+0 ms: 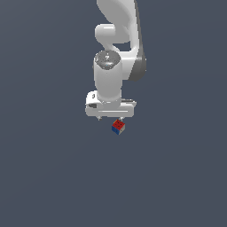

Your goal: Pick up the object and move it to a goal position.

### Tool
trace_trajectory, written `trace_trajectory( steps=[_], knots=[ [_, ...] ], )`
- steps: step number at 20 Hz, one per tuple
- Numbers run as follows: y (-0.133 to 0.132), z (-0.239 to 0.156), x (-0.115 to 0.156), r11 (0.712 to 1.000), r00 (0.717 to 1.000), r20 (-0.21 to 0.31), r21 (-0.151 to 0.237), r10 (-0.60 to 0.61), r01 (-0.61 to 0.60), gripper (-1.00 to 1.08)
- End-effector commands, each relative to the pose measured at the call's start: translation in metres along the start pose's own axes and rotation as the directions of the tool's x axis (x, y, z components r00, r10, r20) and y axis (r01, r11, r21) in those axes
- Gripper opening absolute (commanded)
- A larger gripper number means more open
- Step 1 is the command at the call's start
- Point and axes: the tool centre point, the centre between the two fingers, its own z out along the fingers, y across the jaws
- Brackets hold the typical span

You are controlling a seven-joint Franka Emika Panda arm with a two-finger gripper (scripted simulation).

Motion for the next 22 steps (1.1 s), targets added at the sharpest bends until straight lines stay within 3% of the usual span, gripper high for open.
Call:
trace_trajectory(
  steps=[1, 10, 22],
  knots=[
    [0.0, 0.0, 0.0, 1.0, 1.0, 0.0, 0.0, 0.0, 0.0, 1.0],
    [0.032, 0.006, -0.008, 1.0, 0.999, 0.03, -0.015, 0.013, -0.013, 1.0],
    [0.023, 0.015, -0.01, 0.997, 0.997, 0.022, -0.014, 0.075, -0.075, 1.0]
  ],
)
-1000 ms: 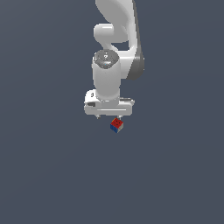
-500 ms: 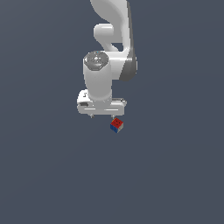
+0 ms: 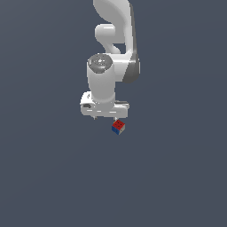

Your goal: Pick up the object and move it to a goal position.

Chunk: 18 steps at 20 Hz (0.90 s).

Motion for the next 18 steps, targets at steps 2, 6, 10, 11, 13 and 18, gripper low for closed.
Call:
trace_trajectory(
  steps=[2, 6, 10, 11, 13, 18],
  knots=[
    [-0.006, 0.006, -0.002, 0.999, 0.999, -0.003, 0.002, 0.042, -0.042, 1.0],
    [-0.014, 0.015, -0.004, 0.994, 0.994, -0.009, 0.005, 0.109, -0.109, 1.0],
    [-0.024, 0.027, -0.008, 0.981, 0.981, -0.015, 0.01, 0.195, -0.195, 1.0],
    [-0.027, 0.03, -0.009, 0.976, 0.976, -0.017, 0.011, 0.218, -0.217, 1.0],
    [-0.032, 0.036, -0.012, 0.965, 0.965, -0.02, 0.014, 0.263, -0.263, 1.0],
    [-0.044, 0.051, -0.019, 0.927, 0.927, -0.027, 0.022, 0.374, -0.374, 1.0]
  ],
)
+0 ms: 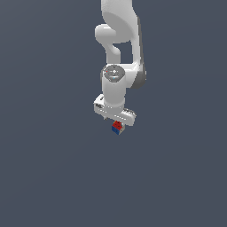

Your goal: Pick up the object and move it to a goal position.

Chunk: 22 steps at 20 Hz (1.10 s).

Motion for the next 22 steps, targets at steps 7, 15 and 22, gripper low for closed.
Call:
trace_trajectory(
  steps=[7, 15, 22],
  knots=[
    [-0.012, 0.021, -0.016, 0.986, 0.986, -0.013, 0.009, 0.168, -0.168, 1.0],
    [-0.016, 0.03, -0.024, 0.97, 0.969, -0.018, 0.013, 0.245, -0.245, 1.0],
    [-0.017, 0.032, -0.025, 0.968, 0.968, -0.018, 0.014, 0.25, -0.25, 1.0]
  ],
)
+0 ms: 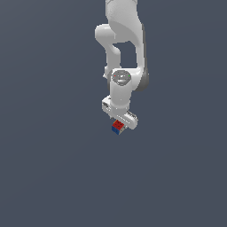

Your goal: Pick up the object and move it to a goal position.

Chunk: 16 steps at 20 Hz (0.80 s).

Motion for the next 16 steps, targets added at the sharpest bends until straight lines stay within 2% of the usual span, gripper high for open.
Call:
trace_trajectory(
  steps=[1, 11, 16],
  knots=[
    [0.0, 0.003, 0.0, 1.0, 1.0, 0.0, 0.0, 0.0, 0.0, 1.0],
    [0.001, 0.043, -0.001, 1.0, 1.0, 0.0, 0.0, 0.004, -0.004, 1.0],
    [0.0, 0.05, 0.0, 1.0, 1.0, 0.0, 0.0, 0.005, -0.005, 1.0]
  ],
)
